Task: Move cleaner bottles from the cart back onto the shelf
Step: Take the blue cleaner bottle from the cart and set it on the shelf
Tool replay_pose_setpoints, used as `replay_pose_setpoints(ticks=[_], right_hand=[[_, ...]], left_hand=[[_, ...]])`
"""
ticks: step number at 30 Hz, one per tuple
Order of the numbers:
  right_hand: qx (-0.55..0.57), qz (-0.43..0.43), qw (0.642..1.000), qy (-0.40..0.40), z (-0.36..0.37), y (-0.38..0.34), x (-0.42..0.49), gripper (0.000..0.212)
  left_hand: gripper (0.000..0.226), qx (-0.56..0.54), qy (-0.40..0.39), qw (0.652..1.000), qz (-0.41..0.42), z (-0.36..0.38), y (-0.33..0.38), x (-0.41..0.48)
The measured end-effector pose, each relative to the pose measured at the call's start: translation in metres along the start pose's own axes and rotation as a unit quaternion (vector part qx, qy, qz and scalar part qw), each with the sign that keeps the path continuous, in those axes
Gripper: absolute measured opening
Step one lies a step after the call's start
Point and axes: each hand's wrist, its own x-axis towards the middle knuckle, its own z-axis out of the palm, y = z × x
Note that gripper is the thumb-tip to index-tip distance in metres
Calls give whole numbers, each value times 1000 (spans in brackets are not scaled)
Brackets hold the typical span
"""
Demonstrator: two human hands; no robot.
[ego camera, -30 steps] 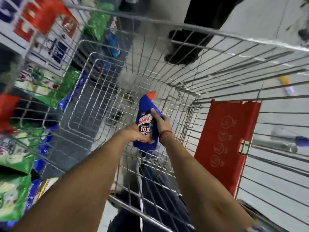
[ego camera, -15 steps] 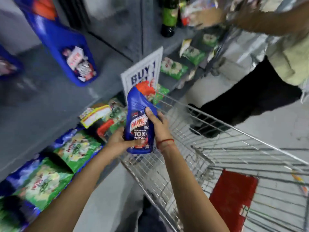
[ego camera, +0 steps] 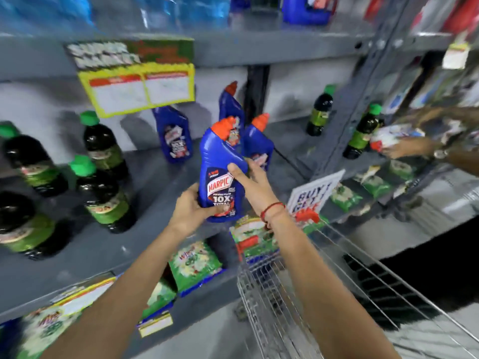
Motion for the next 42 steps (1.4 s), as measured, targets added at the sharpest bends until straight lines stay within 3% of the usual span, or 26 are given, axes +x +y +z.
replay_pose_setpoints(ticks=[10,23,26,29,31,33,35,37,42], right_hand=[[-35,13,996,-83,34,8,48,40],[-54,24,993,-100,41,37,72,48],[-67,18,997,-33,34,49,60,36],[-128,-19,979,159,16,73,40,24],[-171,-34,945,276,-1,88,31,33],[-200,2,929,312,-14,93,29,58],[-220,44,933,282,-22,92,34,90],[-245,64,936,244,-28,90,42,109],[-273,80,932,227,-33,90,59,115]], left_hand=[[63,60,108,992,17,-33,-15,32],[66,72,131,989,-1,-44,-44,53],[67,75,123,989,-19,-47,-53,51],[64,64,104,992,-39,-50,-68,47],[64,80,109,990,-39,-49,-72,47],[66,96,115,988,-39,-48,-70,48],[65,116,115,986,-40,-47,-68,51],[62,139,106,984,-41,-48,-66,53],[58,163,110,980,-40,-48,-66,54]])
